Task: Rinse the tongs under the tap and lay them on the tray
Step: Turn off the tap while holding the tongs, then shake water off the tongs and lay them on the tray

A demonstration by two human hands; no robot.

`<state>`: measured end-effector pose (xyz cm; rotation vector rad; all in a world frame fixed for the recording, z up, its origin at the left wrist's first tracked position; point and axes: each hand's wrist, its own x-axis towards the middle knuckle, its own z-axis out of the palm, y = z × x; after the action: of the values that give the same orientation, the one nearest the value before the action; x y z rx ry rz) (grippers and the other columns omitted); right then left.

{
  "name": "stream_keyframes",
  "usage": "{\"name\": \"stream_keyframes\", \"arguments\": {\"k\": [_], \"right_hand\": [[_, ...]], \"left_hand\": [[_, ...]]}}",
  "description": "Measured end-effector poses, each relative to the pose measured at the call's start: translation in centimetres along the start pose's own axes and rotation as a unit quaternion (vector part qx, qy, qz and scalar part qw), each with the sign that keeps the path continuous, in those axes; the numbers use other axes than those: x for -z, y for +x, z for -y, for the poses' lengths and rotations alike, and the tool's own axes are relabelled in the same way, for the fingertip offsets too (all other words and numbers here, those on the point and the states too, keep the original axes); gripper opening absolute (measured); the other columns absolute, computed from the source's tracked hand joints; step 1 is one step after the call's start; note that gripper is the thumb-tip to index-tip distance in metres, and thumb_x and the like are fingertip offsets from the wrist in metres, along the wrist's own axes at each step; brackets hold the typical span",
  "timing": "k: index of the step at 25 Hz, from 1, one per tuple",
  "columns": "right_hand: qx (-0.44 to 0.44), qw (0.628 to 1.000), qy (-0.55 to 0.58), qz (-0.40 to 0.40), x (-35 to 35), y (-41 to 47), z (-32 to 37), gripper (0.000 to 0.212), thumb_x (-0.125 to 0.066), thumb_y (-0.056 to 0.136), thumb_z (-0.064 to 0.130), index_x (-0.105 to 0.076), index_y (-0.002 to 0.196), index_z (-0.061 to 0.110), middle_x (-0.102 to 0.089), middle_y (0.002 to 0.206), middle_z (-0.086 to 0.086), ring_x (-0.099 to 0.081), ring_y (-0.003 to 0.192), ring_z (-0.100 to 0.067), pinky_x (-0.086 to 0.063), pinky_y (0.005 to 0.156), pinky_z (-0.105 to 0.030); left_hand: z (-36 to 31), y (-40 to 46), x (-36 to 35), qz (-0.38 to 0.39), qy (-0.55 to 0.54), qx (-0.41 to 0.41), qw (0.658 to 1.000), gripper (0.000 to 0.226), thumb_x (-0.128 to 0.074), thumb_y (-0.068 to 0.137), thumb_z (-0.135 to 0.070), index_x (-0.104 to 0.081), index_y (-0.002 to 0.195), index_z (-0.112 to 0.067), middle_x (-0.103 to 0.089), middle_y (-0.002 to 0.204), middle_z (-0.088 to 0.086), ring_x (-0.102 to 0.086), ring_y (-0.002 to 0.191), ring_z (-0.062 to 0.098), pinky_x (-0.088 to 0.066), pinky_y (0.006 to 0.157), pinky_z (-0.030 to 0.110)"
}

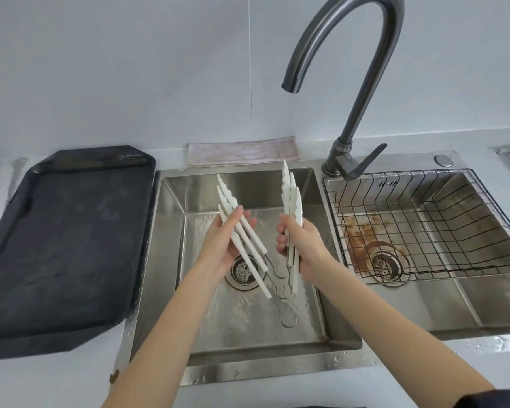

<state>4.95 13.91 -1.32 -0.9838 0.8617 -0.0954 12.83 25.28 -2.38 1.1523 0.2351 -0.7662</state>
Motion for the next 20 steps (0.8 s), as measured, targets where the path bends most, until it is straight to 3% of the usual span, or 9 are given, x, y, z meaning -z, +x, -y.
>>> {"name": "stream_keyframes", "arguments": {"k": [3,5,7,9,13,16,20], "right_hand": [[-0.022,0.997,0.069,-0.035,-0.2,-0.1,-0.4,0.017,-0.053,0.092,0.013,-0.048,0.075,0.011,-0.045,0.059,-0.001,-0.043,0.035,-0.004,-0.04,0.037,-0.015],[-0.032,0.997,0.055,-0.046,-0.2,-0.2,-1.2,0.019,-0.053,0.091,0.013,-0.05,0.073,0.01,-0.047,0.056,-0.002,-0.047,0.037,-0.008,-0.045,0.044,-0.02],[-0.03,0.999,-0.012,-0.042,0.2,-0.3,-2.0,0.021,-0.054,0.09,0.014,-0.05,0.07,0.009,-0.05,0.057,-0.004,-0.051,0.046,-0.013,-0.052,0.06,-0.029],[0.008,0.995,-0.096,-0.039,0.8,-0.4,-2.4,0.02,-0.056,0.09,0.015,-0.052,0.071,0.011,-0.055,0.061,-0.004,-0.055,0.056,-0.016,-0.052,0.075,-0.037],[0.023,0.988,-0.145,-0.042,1.7,-0.3,-3.3,0.016,-0.056,0.09,0.014,-0.053,0.074,0.015,-0.059,0.068,-0.002,-0.058,0.062,-0.015,-0.051,0.069,-0.031],[-0.019,0.984,-0.178,-0.016,2.6,0.1,-4.1,0.015,-0.056,0.089,0.01,-0.056,0.074,0.013,-0.062,0.072,-0.004,-0.062,0.067,-0.014,-0.052,0.07,-0.028],[-0.038,0.957,-0.287,-0.005,3.2,0.8,-4.8,0.018,-0.053,0.088,0.009,-0.058,0.071,0.012,-0.066,0.072,-0.004,-0.065,0.071,-0.016,-0.056,0.079,-0.032]], "left_hand": [[1.4,-1.2,-0.1,0.041,-0.042,0.032,0.998,0.03,-0.058,0.088,-0.015,-0.051,0.116,-0.008,-0.066,0.098,0.004,-0.067,0.087,0.016,-0.056,0.074,0.03],[2.8,-1.8,-0.2,0.021,-0.018,0.049,0.998,0.022,-0.059,0.087,-0.014,-0.054,0.108,-0.011,-0.067,0.093,0.005,-0.067,0.078,0.015,-0.056,0.075,0.032],[3.7,-2.0,0.0,-0.01,0.006,0.055,0.998,0.013,-0.06,0.087,-0.014,-0.054,0.099,-0.012,-0.065,0.085,0.005,-0.064,0.069,0.015,-0.056,0.071,0.033],[4.2,-2.2,0.4,-0.021,0.044,0.044,0.998,0.017,-0.057,0.089,-0.013,-0.051,0.104,-0.011,-0.063,0.082,0.004,-0.063,0.068,0.015,-0.054,0.063,0.03],[4.7,-2.1,0.8,-0.013,0.126,0.046,0.991,0.023,-0.053,0.09,-0.007,-0.046,0.111,-0.012,-0.066,0.094,0.007,-0.067,0.077,0.018,-0.055,0.064,0.03],[5.3,-2.2,1.0,-0.022,0.188,0.054,0.98,0.011,-0.052,0.088,-0.004,-0.051,0.098,-0.009,-0.065,0.098,0.021,-0.065,0.075,0.019,-0.056,0.054,0.027],[6.2,-2.3,1.9,-0.016,0.279,0.05,0.959,0.01,-0.052,0.088,-0.007,-0.053,0.084,-0.016,-0.063,0.086,0.012,-0.063,0.072,0.02,-0.057,0.059,0.032]]}}
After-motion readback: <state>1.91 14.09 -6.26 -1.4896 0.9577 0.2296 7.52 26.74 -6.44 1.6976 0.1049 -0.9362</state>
